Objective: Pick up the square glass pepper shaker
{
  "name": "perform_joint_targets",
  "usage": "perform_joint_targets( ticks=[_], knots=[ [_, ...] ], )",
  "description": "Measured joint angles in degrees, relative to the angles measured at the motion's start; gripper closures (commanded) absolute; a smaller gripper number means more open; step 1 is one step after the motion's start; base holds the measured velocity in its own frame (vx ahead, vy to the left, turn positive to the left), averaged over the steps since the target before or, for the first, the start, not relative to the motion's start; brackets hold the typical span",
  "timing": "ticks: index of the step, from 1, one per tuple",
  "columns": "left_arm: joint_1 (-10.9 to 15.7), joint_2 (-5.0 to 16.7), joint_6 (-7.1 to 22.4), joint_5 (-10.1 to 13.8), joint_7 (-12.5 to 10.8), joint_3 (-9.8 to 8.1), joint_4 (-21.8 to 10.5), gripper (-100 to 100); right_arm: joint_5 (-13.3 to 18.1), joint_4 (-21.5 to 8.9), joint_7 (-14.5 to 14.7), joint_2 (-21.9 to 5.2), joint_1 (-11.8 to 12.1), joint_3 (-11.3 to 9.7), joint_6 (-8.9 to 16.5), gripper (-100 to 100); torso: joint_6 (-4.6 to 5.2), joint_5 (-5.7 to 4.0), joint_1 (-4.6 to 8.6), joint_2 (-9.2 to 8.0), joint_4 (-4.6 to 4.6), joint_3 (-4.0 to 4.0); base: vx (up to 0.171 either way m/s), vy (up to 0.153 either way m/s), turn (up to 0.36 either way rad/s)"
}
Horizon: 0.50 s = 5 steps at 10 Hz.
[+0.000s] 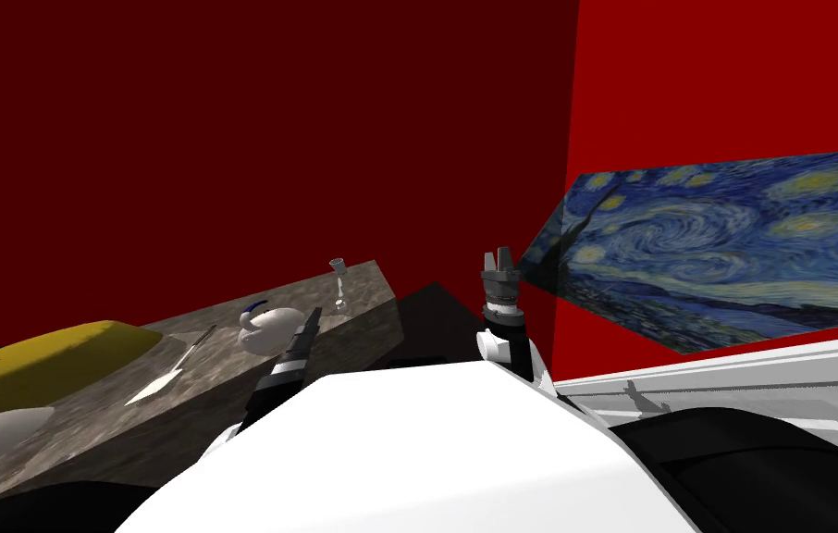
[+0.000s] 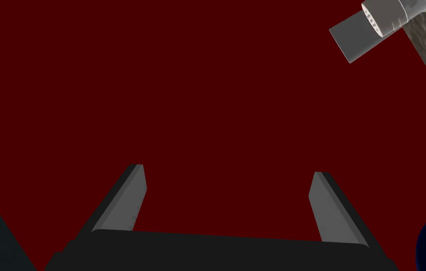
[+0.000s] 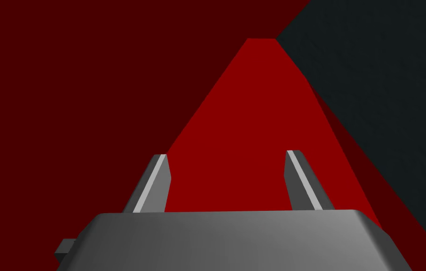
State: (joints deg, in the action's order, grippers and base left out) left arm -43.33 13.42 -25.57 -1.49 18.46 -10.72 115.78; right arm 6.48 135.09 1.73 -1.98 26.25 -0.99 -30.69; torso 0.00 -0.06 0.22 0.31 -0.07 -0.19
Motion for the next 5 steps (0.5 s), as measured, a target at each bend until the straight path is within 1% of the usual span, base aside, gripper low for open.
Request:
perform_joint_targets(
  ticks=[1,2,3,4,5],
  knots=[
    [-0.63,0.84,0.04,0.23,0.77,-0.56,-1.54,-100,0.00,0.00,0.00,0.00,0.00,0.00,0.00,0,-0.01,0.02,-0.05,-0.05,0.01,0.03,0.090,-0.036,-0.164],
    [-1.78,2.33,0.43,0.65,1.50,-1.44,-2.61,-100,0.00,0.00,0.00,0.00,0.00,0.00,0.00,0,-0.01,0.01,-0.05,-0.04,0.01,0.02,0.087,-0.052,-0.185],
    [-3.35,3.31,0.95,0.93,2.26,-2.02,-2.84,-100,0.00,0.00,0.00,0.00,0.00,0.00,0.00,0,-0.01,0.00,0.02,-0.05,0.01,0.03,0.073,-0.054,-0.127],
    [-4.41,4.09,1.44,1.11,3.01,-2.45,-3.21,-100,0.00,0.00,0.00,0.00,0.00,0.00,0.00,0,-0.02,-0.01,0.05,-0.09,0.02,0.05,0.050,-0.032,-0.029],
    [-4.13,4.50,1.55,1.15,3.48,-2.61,-4.31,-100,0.00,0.00,0.00,0.00,0.00,0.01,0.00,0,-0.03,0.01,-0.01,-0.15,0.04,0.09,0.048,-0.026,-0.097]
  ],
)
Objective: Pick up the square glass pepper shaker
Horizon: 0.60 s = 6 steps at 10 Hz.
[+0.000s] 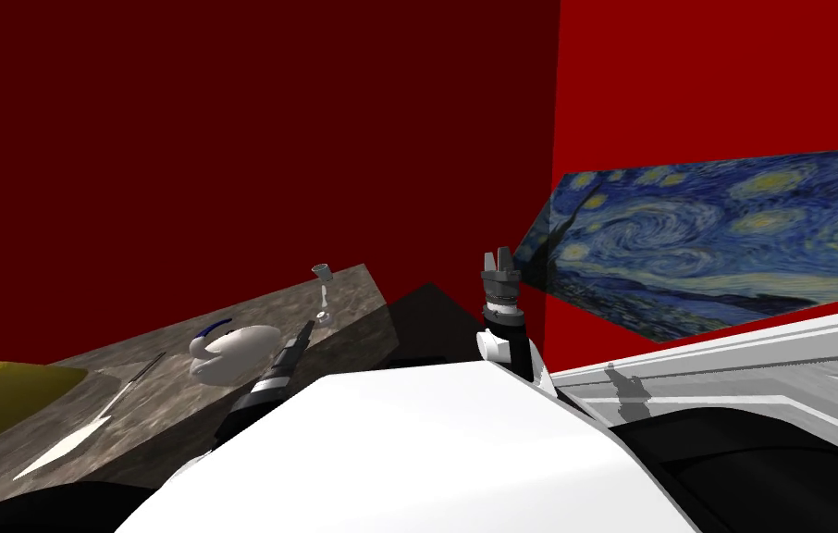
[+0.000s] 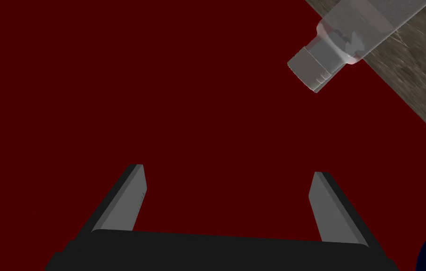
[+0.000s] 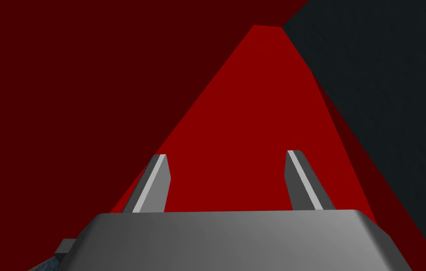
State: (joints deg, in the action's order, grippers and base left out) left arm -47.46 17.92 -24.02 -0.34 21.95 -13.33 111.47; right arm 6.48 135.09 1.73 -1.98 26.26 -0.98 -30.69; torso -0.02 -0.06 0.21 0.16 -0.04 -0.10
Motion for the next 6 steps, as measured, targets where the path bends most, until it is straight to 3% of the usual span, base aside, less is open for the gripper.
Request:
perform_joint_targets(
  ticks=[1,2,6],
  knots=[
    [0.24,0.80,0.00,0.16,0.43,-0.37,-1.58,-100,0.00,0.00,0.00,0.00,0.00,0.00,0.00,0,0.02,0.01,-0.04,-0.02,0.01,0.02,0.088,-0.052,-0.294],
    [-1.75,1.62,0.28,0.36,1.50,-0.92,-2.18,-100,0.00,0.00,0.00,0.00,-0.01,-0.01,0.00,0,0.03,-0.01,0.04,0.06,-0.01,-0.03,0.083,-0.040,-0.099],
    [-4.27,4.46,0.98,1.08,4.26,-2.62,-6.22,-100,0.00,0.00,0.00,0.00,0.00,0.00,0.00,0,0.01,-0.01,0.04,0.11,-0.02,-0.06,0.089,-0.037,-0.140]
  ],
)
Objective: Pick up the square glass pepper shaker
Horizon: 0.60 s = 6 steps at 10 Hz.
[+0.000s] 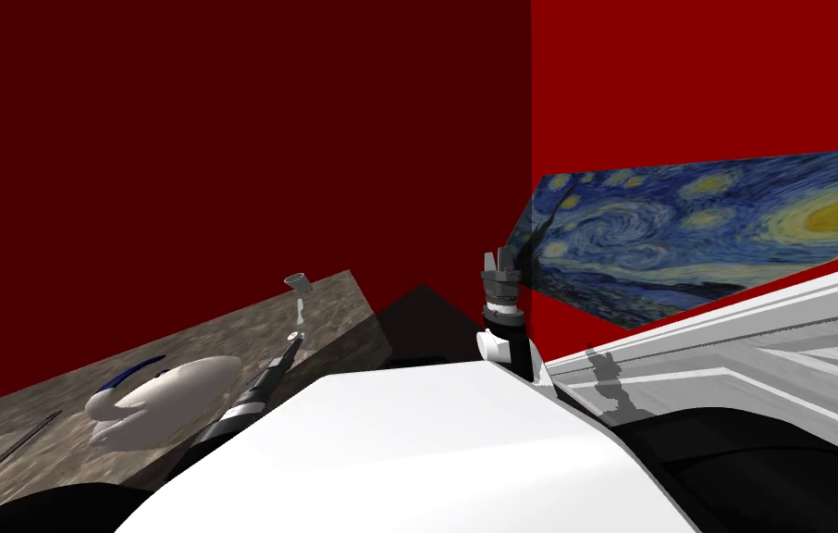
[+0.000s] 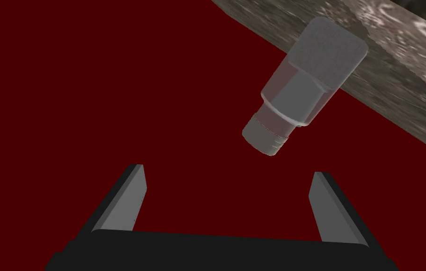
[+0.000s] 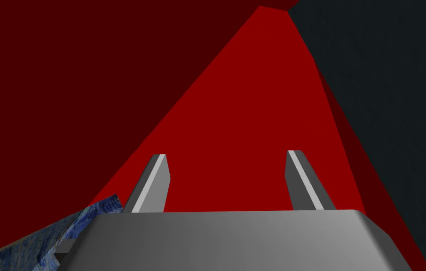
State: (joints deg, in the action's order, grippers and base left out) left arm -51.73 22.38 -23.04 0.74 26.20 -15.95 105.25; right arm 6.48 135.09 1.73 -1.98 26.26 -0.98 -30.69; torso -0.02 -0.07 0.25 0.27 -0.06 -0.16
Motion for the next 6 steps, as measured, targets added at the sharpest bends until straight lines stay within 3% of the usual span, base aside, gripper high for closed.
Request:
perform_joint_targets(
  ticks=[6],
  knots=[
    [-3.55,4.04,1.81,1.02,4.37,-2.53,-6.54,-100,0.00,0.00,0.00,0.00,0.00,0.00,0.00,0,-0.01,0.02,-0.08,-0.10,0.02,0.06,0.069,-0.019,-0.112]
  ],
)
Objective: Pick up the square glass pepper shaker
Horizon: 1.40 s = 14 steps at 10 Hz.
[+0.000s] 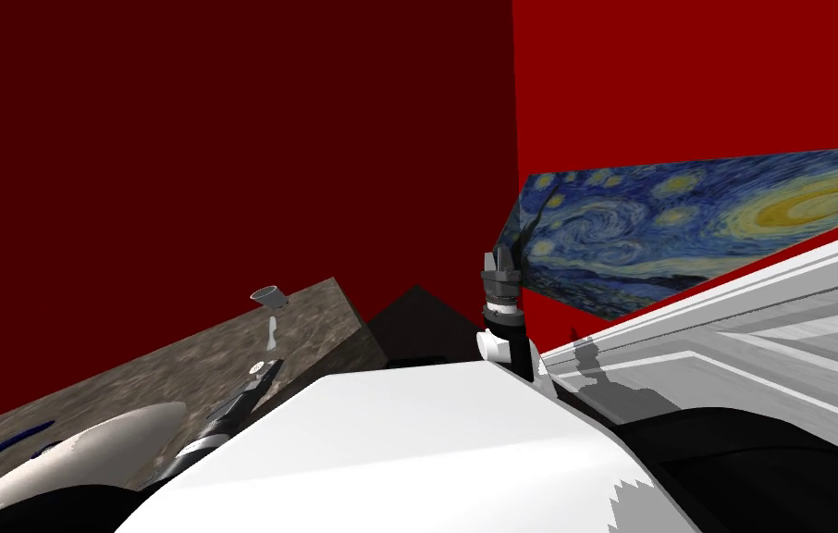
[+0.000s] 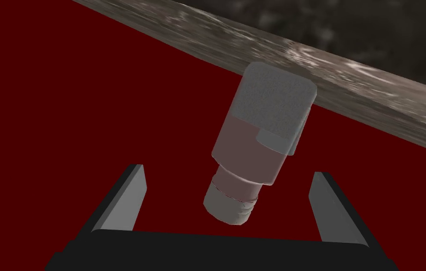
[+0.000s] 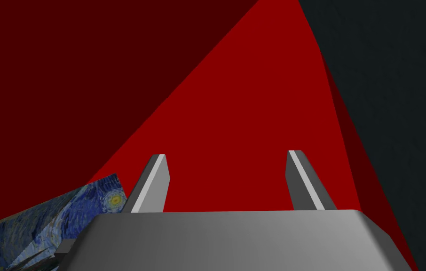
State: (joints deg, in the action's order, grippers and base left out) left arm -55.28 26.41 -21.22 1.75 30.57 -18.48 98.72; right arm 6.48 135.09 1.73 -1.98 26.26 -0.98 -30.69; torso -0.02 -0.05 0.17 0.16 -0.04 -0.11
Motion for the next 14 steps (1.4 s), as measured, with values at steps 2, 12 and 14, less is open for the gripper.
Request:
perform_joint_targets(
  ticks=[2,12,14],
  knots=[
    [-0.05,0.07,-0.01,0.02,0.15,-0.05,-0.15,-100,0.00,0.00,0.00,0.00,0.00,0.00,0.00,0,-0.02,0.01,-0.03,-0.20,0.04,0.11,-0.004,-0.005,-0.074],
    [2.73,0.65,2.01,0.26,-0.35,-1.16,-2.35,100,0.00,0.00,0.00,0.00,0.00,0.00,0.00,0,-0.02,0.09,-0.10,-0.29,0.09,0.18,-0.006,0.000,-0.004],
    [0.57,0.50,0.73,0.19,-0.17,-0.42,-0.54,100,0.00,0.00,0.00,0.00,0.01,0.01,0.00,0,-0.08,0.10,-0.11,-0.23,0.06,0.14,0.031,0.005,0.117]
  ],
)
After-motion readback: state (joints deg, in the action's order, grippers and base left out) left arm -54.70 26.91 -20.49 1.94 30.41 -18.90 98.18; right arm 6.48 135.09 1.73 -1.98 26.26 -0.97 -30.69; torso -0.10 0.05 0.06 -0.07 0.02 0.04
